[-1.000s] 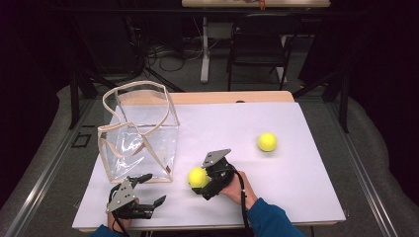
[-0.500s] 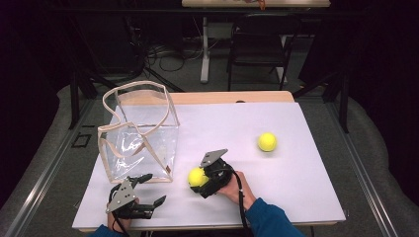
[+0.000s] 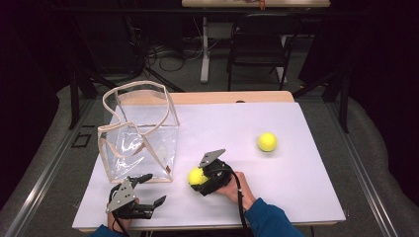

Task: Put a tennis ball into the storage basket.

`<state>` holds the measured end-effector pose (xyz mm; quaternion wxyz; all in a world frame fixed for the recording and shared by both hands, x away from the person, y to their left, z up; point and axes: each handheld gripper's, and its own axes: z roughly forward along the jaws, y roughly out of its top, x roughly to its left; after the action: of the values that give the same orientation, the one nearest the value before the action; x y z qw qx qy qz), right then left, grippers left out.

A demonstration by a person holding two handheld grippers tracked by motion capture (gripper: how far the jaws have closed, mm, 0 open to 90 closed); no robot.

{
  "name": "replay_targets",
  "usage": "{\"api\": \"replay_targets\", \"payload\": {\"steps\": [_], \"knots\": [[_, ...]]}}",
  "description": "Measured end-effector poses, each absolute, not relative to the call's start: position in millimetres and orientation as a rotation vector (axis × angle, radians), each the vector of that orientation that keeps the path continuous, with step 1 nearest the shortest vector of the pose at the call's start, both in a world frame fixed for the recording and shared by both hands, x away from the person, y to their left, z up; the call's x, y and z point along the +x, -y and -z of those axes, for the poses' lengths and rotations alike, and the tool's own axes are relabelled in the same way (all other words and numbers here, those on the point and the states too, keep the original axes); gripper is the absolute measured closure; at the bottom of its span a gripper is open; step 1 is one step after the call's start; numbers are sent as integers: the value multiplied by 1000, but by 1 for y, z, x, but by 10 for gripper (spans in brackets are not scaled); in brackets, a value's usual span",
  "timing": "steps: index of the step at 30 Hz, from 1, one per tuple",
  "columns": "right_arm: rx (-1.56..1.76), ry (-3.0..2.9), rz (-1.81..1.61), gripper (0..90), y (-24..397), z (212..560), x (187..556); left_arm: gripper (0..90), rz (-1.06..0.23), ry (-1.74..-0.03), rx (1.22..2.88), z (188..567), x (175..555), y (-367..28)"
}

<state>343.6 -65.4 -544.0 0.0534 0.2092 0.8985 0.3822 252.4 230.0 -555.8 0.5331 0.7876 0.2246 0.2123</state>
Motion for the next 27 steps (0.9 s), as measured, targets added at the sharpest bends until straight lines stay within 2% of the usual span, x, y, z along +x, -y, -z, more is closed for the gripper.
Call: {"api": "replay_targets", "payload": {"steps": [27], "knots": [[627,-2689,-1199,254,70,535,342,158,-507,-533,1874,556,252,-230]]}}
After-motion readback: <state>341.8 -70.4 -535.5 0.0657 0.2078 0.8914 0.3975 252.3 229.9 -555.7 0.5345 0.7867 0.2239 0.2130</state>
